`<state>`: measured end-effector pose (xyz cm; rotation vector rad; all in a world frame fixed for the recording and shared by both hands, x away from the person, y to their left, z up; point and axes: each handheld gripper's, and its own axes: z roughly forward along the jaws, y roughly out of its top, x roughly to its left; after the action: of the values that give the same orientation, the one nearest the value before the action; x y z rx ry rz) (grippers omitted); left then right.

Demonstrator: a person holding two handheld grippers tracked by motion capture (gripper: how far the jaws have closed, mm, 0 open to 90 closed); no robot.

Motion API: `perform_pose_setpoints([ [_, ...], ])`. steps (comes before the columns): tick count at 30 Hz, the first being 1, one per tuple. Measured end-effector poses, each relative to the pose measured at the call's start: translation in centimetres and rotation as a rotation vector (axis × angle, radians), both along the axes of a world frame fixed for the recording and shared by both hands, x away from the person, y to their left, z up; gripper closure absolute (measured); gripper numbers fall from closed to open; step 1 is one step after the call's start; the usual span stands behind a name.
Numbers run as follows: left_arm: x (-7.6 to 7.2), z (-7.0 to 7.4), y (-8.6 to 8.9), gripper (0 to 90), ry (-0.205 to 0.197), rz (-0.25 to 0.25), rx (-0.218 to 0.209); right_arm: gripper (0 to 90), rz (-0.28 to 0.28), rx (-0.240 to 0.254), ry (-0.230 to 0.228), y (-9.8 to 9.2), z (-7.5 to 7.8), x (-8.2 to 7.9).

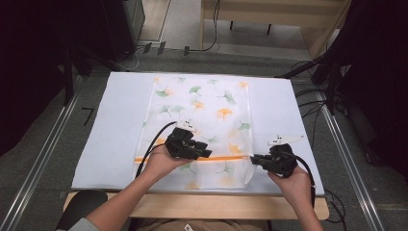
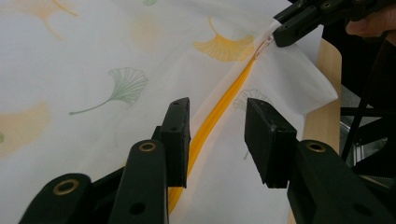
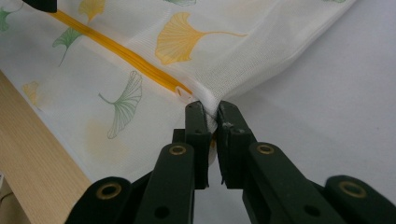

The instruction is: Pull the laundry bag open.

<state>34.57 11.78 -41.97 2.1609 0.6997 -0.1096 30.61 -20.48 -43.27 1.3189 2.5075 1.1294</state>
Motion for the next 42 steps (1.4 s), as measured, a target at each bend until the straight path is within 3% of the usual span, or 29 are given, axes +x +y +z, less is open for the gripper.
perform_pose_setpoints([
  [15, -0.7, -0.6, -3.7, 66.1, -0.016, -0.068, 0.018, 85.9, 0.005, -0.011, -0.010, 0.4, 0.3, 0.0],
  [20, -0.9, -0.8, -5.3, 66.8, -0.010, -0.104, 0.044, 85.9, 0.006, -0.008, -0.003, 0.4, 0.3, 0.0],
  [23, -0.8, -1.1, -6.2, 65.1, 0.018, -0.125, 0.067, 85.8, 0.010, -0.010, -0.013, 0.4, 0.4, 0.0],
  [27, -0.7, -1.7, -6.9, 65.4, 0.034, -0.128, 0.070, 85.8, 0.008, -0.013, -0.017, 0.5, 0.6, -0.1],
  [42, 0.1, -2.1, -8.3, 61.1, -0.004, -0.115, 0.079, 85.9, 0.063, 0.016, -0.027, 0.7, 0.7, -0.2],
])
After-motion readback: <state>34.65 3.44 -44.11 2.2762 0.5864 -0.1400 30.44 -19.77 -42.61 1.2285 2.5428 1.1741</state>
